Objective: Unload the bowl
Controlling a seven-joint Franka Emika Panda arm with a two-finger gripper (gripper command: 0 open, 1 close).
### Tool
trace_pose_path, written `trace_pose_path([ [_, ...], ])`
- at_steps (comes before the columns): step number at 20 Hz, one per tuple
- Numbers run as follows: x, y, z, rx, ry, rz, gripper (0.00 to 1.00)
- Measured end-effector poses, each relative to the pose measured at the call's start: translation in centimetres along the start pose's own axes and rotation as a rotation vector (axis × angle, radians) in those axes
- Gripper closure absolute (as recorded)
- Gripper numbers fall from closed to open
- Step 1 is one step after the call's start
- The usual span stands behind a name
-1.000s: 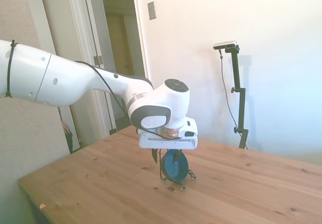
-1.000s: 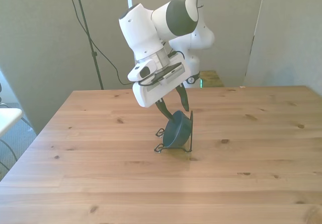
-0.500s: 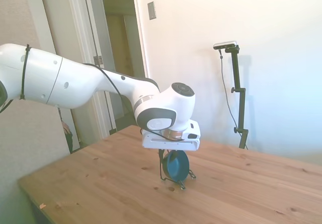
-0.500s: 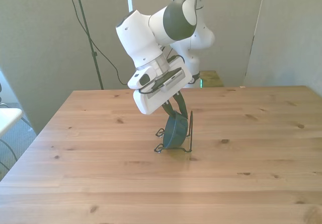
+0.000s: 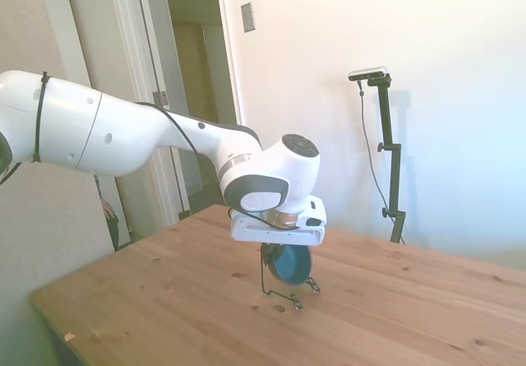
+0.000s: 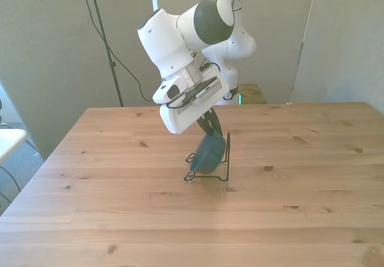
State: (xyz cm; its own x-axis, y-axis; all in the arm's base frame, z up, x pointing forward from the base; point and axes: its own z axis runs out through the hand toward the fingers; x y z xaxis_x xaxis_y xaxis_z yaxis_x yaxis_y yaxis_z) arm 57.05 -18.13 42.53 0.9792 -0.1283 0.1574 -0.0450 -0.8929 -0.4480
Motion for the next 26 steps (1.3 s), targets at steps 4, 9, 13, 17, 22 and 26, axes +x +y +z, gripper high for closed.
trace_pose_path([
  [4,-1.3,-1.4,-2.0,0.004,0.026,-0.018,1.00],
  [9,-4.5,-3.9,-4.1,0.018,0.051,-0.039,1.00],
  [13,-7.5,-6.8,-4.3,-0.008,0.088,-0.027,1.00],
  [17,-10.1,-9.7,-2.2,-0.088,0.102,0.015,1.00],
  [22,-13.0,-11.7,0.1,-0.187,0.099,0.156,1.00],
  [26,-14.7,-12.7,1.6,-0.270,0.080,0.273,1.00],
])
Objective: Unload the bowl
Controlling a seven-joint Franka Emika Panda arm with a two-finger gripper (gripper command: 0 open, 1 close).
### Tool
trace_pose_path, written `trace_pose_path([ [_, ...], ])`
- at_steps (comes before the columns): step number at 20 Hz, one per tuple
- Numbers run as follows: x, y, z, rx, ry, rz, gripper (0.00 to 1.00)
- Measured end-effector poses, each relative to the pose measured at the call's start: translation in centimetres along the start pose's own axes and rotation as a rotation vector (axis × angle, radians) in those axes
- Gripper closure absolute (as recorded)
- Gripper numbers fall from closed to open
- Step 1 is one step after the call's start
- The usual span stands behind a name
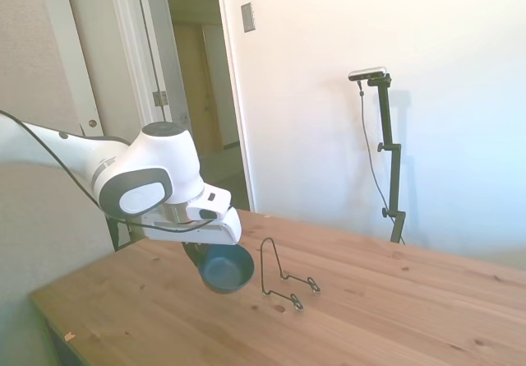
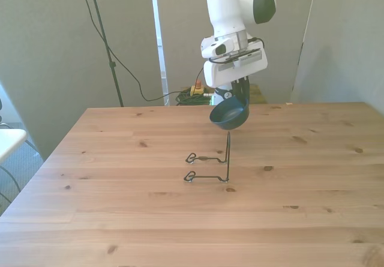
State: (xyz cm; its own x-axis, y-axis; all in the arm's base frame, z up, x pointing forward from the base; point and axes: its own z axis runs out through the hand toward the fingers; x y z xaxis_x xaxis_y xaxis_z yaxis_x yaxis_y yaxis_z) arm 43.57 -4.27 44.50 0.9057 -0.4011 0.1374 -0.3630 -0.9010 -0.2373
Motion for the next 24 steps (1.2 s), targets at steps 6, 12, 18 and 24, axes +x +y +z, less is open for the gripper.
trace_pose_path([
  [6,0.6,0.3,3.2,-0.085,-0.024,0.101,1.00],
  [12,3.3,0.5,7.2,-0.126,-0.075,0.145,1.00],
  [18,3.5,-0.5,7.8,-0.166,-0.075,0.142,0.00],
  [24,2.0,-1.7,9.1,-0.201,-0.102,0.202,0.00],
])
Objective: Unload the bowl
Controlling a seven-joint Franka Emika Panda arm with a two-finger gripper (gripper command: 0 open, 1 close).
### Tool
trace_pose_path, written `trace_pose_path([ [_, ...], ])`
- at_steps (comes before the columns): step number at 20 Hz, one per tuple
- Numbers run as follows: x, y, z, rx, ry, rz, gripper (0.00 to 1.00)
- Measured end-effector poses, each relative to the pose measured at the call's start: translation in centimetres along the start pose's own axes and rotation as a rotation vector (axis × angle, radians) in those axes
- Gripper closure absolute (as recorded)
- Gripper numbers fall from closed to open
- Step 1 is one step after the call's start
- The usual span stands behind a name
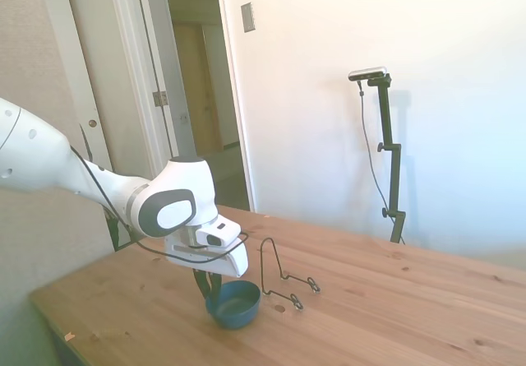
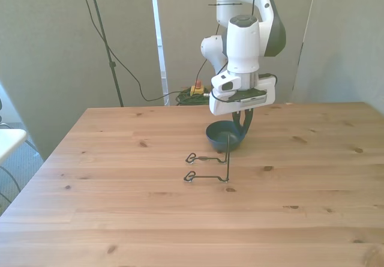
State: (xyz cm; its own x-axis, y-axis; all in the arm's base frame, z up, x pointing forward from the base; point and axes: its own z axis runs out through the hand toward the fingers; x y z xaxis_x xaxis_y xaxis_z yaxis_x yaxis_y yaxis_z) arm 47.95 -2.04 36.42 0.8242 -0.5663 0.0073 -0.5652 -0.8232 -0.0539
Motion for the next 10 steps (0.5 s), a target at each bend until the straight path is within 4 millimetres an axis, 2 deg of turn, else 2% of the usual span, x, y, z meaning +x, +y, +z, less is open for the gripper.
trace_pose_path([
  [3,-0.6,-0.4,0.1,-0.021,0.001,0.037,0.00],
  [10,-2.4,-1.0,-1.1,-0.100,0.056,0.208,0.00],
])
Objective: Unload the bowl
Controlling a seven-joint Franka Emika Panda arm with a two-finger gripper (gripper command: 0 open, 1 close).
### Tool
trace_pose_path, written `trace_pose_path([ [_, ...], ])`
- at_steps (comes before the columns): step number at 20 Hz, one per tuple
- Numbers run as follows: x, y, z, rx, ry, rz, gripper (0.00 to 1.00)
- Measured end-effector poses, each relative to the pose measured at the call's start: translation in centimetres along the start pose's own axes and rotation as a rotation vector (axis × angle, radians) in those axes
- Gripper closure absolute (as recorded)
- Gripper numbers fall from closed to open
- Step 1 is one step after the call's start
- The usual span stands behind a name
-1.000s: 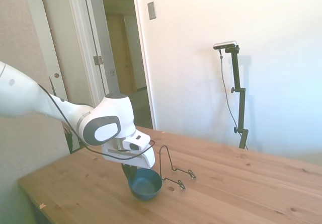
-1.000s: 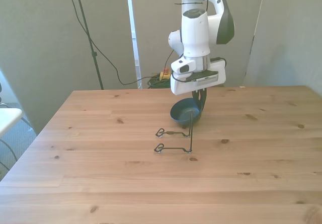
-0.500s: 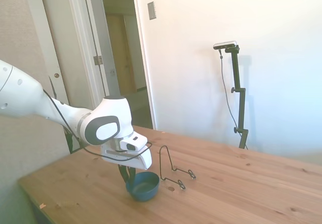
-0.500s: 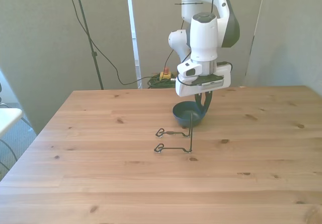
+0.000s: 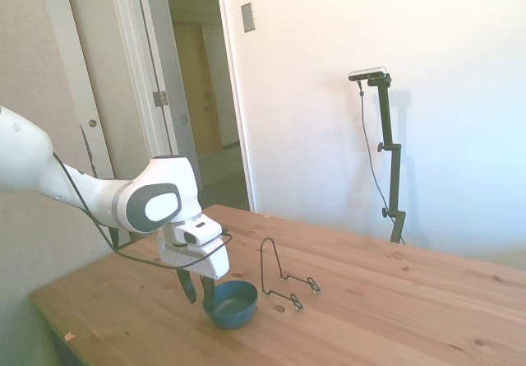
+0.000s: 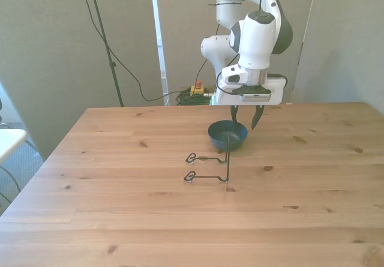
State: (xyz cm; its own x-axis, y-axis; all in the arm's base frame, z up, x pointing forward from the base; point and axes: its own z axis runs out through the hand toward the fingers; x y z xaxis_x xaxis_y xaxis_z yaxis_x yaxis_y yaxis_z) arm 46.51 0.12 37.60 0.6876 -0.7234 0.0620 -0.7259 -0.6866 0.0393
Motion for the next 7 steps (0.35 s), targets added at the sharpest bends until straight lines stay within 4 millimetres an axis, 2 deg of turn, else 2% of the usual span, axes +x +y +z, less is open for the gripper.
trace_pose_path([
  [7,-1.6,0.6,-3.3,0.000,0.116,0.072,0.00],
])
